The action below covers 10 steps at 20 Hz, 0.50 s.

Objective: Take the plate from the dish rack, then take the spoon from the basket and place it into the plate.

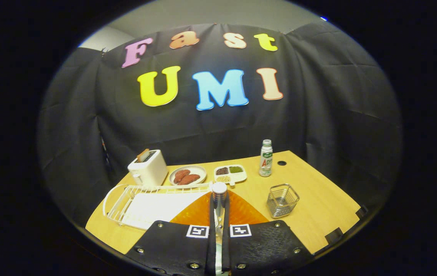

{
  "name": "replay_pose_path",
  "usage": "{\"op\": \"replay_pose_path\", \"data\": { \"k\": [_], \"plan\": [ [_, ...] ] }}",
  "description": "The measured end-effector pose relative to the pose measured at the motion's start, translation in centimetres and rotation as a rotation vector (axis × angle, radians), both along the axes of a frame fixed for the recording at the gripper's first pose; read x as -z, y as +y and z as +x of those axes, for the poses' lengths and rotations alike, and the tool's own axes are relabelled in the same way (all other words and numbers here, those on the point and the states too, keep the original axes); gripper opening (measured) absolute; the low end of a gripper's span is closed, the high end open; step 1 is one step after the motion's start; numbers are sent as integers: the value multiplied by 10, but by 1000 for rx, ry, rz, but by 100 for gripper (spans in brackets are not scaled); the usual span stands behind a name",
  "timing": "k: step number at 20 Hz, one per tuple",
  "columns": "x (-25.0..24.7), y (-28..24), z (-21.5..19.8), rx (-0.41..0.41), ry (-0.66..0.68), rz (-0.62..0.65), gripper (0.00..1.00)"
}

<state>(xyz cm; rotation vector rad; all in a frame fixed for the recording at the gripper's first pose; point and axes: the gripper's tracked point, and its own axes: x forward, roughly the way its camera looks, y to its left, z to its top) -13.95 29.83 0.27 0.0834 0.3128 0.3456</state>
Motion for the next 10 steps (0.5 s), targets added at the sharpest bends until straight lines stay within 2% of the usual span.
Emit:
{"op": "replay_pose_path", "data": {
  "k": [5,10],
  "plan": [
    [26,41,-43,-132,44,-18,6],
    [53,59,-66,-204,74,-14,6]
  ]
}}
